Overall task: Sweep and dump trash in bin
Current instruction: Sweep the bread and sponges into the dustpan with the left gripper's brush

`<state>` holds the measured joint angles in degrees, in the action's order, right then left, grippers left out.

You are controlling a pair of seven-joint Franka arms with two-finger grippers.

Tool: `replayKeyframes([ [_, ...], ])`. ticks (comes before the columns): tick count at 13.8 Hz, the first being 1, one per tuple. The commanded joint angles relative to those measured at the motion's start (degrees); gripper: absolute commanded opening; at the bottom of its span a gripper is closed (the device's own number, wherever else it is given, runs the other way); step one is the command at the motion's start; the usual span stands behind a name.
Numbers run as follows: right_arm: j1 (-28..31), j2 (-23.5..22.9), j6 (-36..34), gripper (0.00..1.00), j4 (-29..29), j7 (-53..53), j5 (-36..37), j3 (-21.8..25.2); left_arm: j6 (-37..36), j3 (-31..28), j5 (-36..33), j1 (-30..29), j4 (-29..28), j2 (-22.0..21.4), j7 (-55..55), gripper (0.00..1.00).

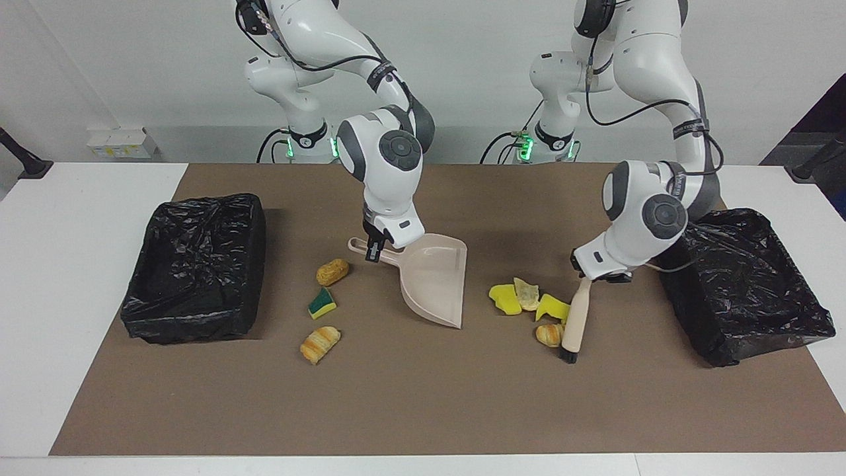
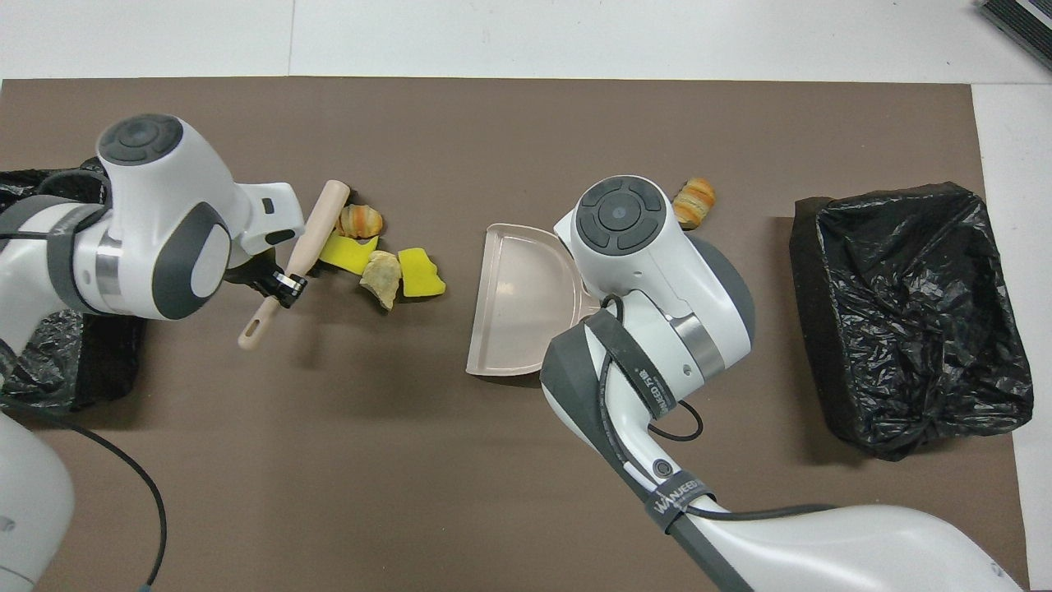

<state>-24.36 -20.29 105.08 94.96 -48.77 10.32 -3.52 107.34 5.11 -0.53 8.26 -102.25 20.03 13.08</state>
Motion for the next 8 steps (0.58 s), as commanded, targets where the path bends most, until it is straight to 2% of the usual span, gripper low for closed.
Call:
replayKeyframes([
  [1, 0.8, -0.4, 0.6, 0.00, -0.5, -2.1, -0.6, -0.3, 0.3, -0.9, 2.6, 4.9, -6.1, -3.6, -5.9, 0.00],
  [5, 0.9, -0.4, 0.6, 0.00, -0.3, -2.0, -0.7, -0.3, 1.7, -1.0, 11.5, 12.1, -6.2, -4.1, -11.5, 0.00],
  [8, 1.1, -0.4, 0.7, 0.00, -0.2, -2.1, -0.7, -0.3, 2.4, -0.9, 13.2, 17.6, -6.2, -4.6, -16.7, 0.00],
])
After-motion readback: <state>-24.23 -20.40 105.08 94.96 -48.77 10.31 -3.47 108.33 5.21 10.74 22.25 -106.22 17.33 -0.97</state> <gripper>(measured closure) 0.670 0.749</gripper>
